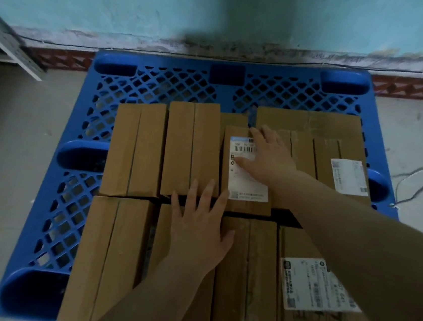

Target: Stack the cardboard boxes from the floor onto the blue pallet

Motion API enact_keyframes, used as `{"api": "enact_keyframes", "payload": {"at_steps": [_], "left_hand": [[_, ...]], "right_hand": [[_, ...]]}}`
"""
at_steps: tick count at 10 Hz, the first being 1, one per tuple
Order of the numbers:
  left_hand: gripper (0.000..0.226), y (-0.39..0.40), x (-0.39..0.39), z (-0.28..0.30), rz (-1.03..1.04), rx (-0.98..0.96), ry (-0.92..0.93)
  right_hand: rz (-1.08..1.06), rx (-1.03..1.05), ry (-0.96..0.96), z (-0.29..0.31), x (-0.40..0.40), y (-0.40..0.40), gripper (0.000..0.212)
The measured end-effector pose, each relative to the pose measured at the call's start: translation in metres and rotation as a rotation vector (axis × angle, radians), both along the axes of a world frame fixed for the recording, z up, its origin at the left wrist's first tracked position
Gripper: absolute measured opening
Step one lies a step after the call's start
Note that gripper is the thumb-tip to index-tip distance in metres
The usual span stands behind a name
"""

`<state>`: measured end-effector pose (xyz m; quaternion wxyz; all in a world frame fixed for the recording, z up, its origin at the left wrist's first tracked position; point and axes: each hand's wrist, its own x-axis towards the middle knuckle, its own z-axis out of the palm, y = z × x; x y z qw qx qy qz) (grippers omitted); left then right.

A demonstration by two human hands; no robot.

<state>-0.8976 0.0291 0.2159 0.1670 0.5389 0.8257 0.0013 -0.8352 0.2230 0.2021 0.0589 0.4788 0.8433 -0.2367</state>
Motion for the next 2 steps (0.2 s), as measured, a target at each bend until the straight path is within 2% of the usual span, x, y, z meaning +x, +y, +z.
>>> {"api": "enact_keyframes", "payload": {"at_steps": [1, 2], "left_hand": [[0.074, 0.003, 0.002, 0.009, 0.027, -0.004, -0.05], [0.073, 0.006, 0.002, 0.033, 0.061, 0.036, -0.117]], "right_hand": [[0.003, -0.041, -0.017, 0.012, 0.012, -0.008, 0.084], [-0.022, -0.023, 0.129, 0.047, 0.023, -0.009, 0.083]]}}
